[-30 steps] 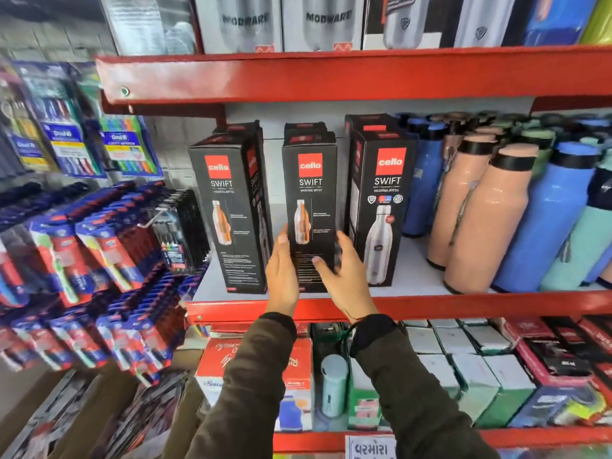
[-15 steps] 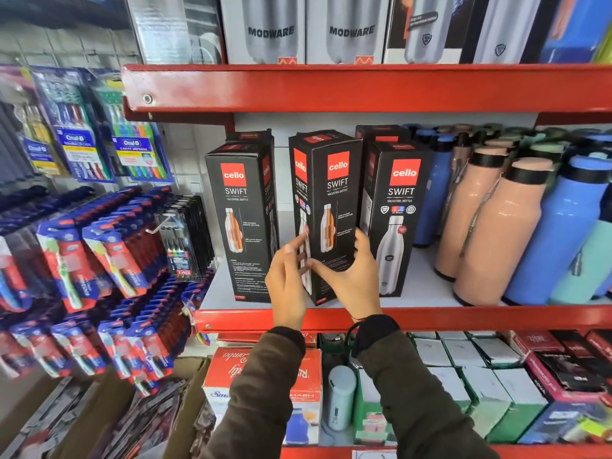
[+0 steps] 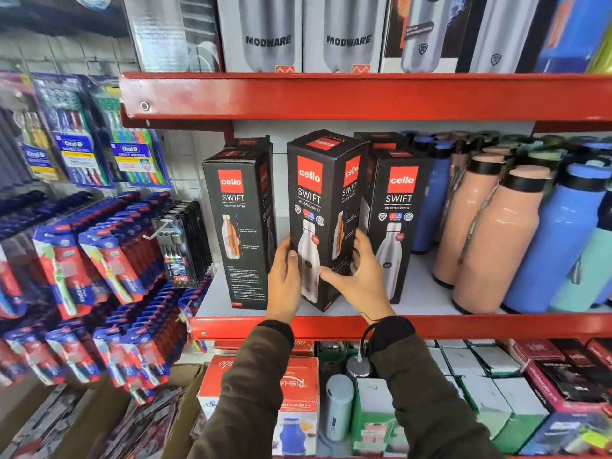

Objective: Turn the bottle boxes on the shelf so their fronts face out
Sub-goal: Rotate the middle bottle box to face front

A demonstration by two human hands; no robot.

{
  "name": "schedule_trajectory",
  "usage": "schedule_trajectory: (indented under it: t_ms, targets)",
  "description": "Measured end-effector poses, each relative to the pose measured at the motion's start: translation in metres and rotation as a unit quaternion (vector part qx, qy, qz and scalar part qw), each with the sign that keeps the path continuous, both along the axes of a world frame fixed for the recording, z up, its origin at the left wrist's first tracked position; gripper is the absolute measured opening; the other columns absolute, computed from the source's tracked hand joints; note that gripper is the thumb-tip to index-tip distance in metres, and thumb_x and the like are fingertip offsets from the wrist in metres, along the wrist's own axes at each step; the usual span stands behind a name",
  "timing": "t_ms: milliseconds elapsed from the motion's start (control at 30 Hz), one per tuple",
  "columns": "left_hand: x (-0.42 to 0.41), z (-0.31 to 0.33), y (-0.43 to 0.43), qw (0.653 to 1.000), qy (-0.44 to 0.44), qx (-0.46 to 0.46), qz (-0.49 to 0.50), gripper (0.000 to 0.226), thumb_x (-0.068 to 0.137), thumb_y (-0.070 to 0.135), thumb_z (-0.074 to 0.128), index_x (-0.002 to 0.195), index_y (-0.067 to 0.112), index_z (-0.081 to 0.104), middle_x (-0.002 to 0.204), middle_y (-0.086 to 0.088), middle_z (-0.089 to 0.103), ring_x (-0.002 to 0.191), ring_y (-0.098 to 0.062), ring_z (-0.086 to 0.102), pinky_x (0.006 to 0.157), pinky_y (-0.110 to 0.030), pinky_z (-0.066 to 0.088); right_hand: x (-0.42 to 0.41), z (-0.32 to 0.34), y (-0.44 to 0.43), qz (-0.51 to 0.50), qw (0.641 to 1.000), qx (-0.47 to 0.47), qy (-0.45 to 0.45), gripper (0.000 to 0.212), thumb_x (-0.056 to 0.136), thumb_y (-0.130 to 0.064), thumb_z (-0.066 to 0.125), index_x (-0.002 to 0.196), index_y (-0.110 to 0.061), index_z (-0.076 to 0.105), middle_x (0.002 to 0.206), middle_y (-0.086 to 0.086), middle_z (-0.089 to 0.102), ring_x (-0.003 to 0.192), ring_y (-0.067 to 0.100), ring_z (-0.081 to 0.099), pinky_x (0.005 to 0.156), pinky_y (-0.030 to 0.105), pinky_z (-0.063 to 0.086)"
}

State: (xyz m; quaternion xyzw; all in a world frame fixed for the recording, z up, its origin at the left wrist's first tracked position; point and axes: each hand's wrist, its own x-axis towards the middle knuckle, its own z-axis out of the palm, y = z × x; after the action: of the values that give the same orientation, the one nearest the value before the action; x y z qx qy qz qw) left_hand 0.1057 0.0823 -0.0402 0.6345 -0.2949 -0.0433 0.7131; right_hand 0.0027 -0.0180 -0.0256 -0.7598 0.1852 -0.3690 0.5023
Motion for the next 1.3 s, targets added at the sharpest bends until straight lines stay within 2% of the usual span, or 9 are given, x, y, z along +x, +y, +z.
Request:
schedule_trajectory:
  t_ms: [100, 167, 367, 533, 600, 800, 1000, 1133, 1300]
  targets:
    - [0.001, -0.004, 0.004, 1.000, -0.011, 0.008, -0.017, 0.029, 0.107, 0.016, 0.035, 0.130, 0.031, 0.045, 0.120, 0.028, 0.056, 0.107, 0.025, 0.051, 0.092, 0.004, 0.034, 0.000, -0.004, -0.001, 0.024, 1.000, -0.010, 0.002, 0.097, 0.073, -0.035, 0.077, 0.153, -0.045, 0.023, 0.156, -0.015, 0.042, 0.146, 0.007, 0.039, 0.121, 0.045, 0.034]
    - [0.002, -0.006, 0.003, 1.000, -0.018, 0.010, -0.015, 0.026, 0.107, 0.016, 0.037, 0.126, 0.031, 0.046, 0.119, 0.030, 0.056, 0.105, 0.028, 0.050, 0.090, 0.004, 0.034, 0.001, -0.003, -0.001, 0.019, 1.000, -0.018, -0.001, 0.088, 0.079, -0.031, 0.069, 0.151, -0.051, 0.024, 0.157, -0.012, 0.043, 0.145, 0.008, 0.040, 0.121, 0.045, 0.034]
    - [0.005, -0.005, -0.004, 0.999, -0.043, -0.001, 0.018, 0.028, 0.105, 0.019, 0.042, 0.132, 0.025, 0.049, 0.127, 0.014, 0.060, 0.115, 0.016, 0.053, 0.096, -0.002, 0.037, 0.004, 0.004, -0.005, 0.010, 0.998, -0.060, 0.007, 0.070, 0.095, -0.013, 0.057, 0.156, -0.030, 0.028, 0.152, -0.013, 0.047, 0.139, 0.005, 0.047, 0.119, 0.038, 0.039]
    - [0.004, -0.010, -0.006, 0.999, -0.047, -0.001, 0.024, 0.038, 0.105, 0.015, 0.043, 0.143, 0.016, 0.044, 0.143, 0.002, 0.055, 0.135, -0.009, 0.049, 0.103, -0.001, 0.036, 0.005, -0.004, -0.007, -0.008, 0.997, -0.076, 0.014, 0.062, 0.099, -0.008, 0.053, 0.155, -0.026, 0.033, 0.126, -0.037, 0.050, 0.110, -0.024, 0.053, 0.104, 0.013, 0.042]
    - [0.002, -0.012, -0.006, 0.998, -0.056, 0.011, 0.020, 0.044, 0.104, 0.012, 0.043, 0.148, 0.015, 0.042, 0.147, 0.003, 0.052, 0.137, -0.007, 0.047, 0.104, 0.001, 0.034, 0.006, -0.008, -0.009, -0.016, 0.997, -0.077, 0.016, 0.062, 0.099, -0.007, 0.052, 0.155, -0.024, 0.033, 0.130, -0.026, 0.055, 0.108, -0.020, 0.056, 0.101, 0.010, 0.043]
    - [-0.003, -0.017, -0.008, 0.999, -0.029, 0.030, 0.022, 0.043, 0.104, 0.011, 0.044, 0.147, 0.018, 0.044, 0.139, 0.012, 0.050, 0.131, 0.000, 0.044, 0.095, 0.007, 0.033, 0.007, -0.015, -0.012, -0.019, 0.997, -0.069, 0.023, 0.059, 0.099, -0.008, 0.052, 0.154, -0.022, 0.036, 0.144, -0.005, 0.057, 0.132, 0.007, 0.054, 0.115, 0.029, 0.041]
    - [-0.003, -0.018, -0.008, 0.998, -0.032, 0.036, 0.034, 0.043, 0.104, 0.013, 0.045, 0.146, 0.018, 0.045, 0.142, 0.008, 0.051, 0.135, -0.005, 0.045, 0.114, -0.024, 0.035, 0.010, -0.018, -0.013, -0.028, 0.998, -0.053, 0.019, 0.056, 0.100, -0.008, 0.052, 0.153, -0.021, 0.037, 0.145, 0.000, 0.056, 0.135, 0.011, 0.052, 0.117, 0.037, 0.041]
    - [-0.006, -0.016, -0.008, 0.997, -0.045, 0.043, 0.039, 0.044, 0.103, 0.010, 0.044, 0.147, 0.018, 0.044, 0.138, 0.012, 0.049, 0.132, -0.001, 0.044, 0.112, -0.020, 0.035, 0.011, -0.017, -0.013, -0.031, 0.998, -0.056, 0.025, 0.058, 0.099, -0.003, 0.051, 0.153, -0.020, 0.036, 0.148, 0.004, 0.054, 0.139, 0.015, 0.049, 0.119, 0.040, 0.038]
    - [-0.007, -0.015, -0.008, 0.996, -0.052, 0.055, 0.046, 0.045, 0.104, 0.009, 0.043, 0.148, 0.017, 0.043, 0.138, 0.013, 0.048, 0.131, 0.001, 0.042, 0.096, 0.008, 0.030, 0.012, -0.016, -0.009, -0.049, 0.996, -0.067, 0.012, 0.055, 0.098, -0.002, 0.052, 0.150, -0.018, 0.041, 0.144, 0.002, 0.057, 0.135, 0.015, 0.053, 0.115, 0.030, 0.042]
